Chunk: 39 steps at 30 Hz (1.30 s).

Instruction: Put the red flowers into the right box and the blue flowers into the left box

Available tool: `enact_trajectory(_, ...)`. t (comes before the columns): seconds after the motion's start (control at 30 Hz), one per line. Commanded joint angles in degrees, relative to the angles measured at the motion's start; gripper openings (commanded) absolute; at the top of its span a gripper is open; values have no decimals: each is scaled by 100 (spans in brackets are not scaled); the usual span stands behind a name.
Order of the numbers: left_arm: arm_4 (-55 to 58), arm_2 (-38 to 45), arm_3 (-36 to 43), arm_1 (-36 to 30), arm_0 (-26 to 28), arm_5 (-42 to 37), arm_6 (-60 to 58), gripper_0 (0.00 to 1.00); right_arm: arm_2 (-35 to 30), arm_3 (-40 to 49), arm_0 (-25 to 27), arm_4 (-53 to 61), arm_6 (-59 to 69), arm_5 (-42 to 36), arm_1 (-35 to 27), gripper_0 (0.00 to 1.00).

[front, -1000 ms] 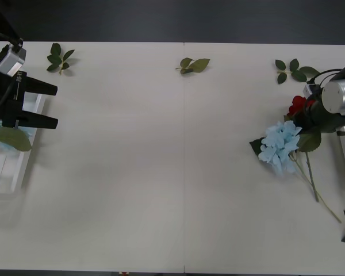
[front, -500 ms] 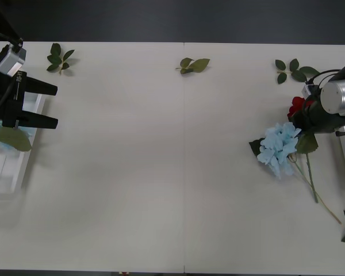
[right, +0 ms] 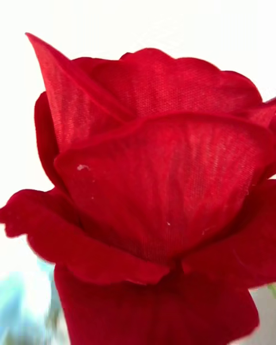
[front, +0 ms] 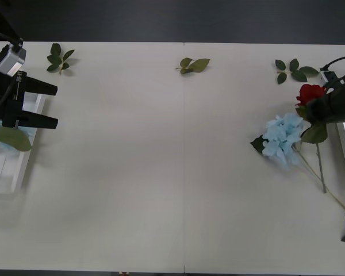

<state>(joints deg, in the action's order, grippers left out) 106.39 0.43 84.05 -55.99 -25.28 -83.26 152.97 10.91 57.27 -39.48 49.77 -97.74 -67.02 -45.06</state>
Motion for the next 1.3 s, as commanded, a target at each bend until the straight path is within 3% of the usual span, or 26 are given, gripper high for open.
enact_trajectory(0.03,-13,63,59,-79,-206,12,203,100,-36,478,19,129,-298,-127,-635,7)
enact_trajectory(0.3,-13,63,59,-79,-206,12,203,100,-36,672,11,709,-746,-258,-1224,7)
enact_trajectory(0.5,-13,63,59,-79,-206,12,203,100,8,505,63,1360,-826,-258,-1242,7)
enact_trajectory(0.77,-13,63,59,-79,-206,12,203,100,517,505,195,3197,-720,-276,-1242,7)
enact_trajectory(1.0,-13,63,59,-79,-206,12,203,100,597,505,195,3583,-615,-302,-1172,7)
enact_trajectory(1.13,-13,63,59,-79,-206,12,203,100,605,496,195,3381,-623,-65,-1145,77)
enact_trajectory(1.23,-13,63,59,-79,-206,12,203,100,605,496,204,3091,-676,119,-1145,100)
enact_trajectory(1.3,-13,63,59,-79,-206,12,203,100,605,496,195,3030,-738,242,-1128,100)
